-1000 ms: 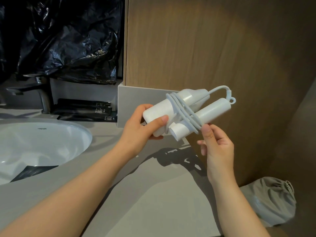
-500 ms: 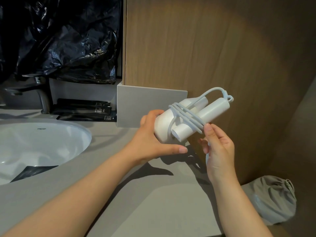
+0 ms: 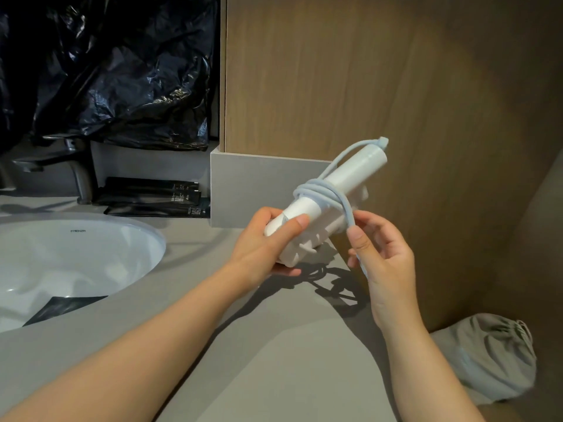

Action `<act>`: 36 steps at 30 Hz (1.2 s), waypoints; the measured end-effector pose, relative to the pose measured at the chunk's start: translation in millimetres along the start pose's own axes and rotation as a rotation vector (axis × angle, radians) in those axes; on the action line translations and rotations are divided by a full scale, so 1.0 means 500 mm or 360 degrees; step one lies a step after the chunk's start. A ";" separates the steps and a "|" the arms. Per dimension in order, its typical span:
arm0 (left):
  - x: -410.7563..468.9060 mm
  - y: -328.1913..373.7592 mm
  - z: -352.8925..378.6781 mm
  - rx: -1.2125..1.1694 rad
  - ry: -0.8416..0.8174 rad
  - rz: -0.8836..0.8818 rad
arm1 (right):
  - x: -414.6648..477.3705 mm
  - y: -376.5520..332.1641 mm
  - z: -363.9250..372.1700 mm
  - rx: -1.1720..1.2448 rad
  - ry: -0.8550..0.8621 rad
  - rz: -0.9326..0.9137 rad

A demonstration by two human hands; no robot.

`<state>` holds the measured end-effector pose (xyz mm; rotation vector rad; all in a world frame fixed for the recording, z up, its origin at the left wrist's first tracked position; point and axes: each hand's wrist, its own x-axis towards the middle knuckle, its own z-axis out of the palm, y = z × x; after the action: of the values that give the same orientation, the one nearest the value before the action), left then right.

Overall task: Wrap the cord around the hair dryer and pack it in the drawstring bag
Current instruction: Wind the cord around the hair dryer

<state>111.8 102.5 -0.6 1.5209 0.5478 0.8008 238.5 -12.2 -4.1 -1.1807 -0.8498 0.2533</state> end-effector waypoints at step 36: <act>-0.004 0.037 -0.005 -0.0398 -0.0125 0.0155 | -0.003 -0.013 -0.001 0.0211 -0.0008 0.0273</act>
<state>106.3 100.4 17.3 1.3490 0.3045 0.8473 236.4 -15.9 0.7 -1.1295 -0.7256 0.4463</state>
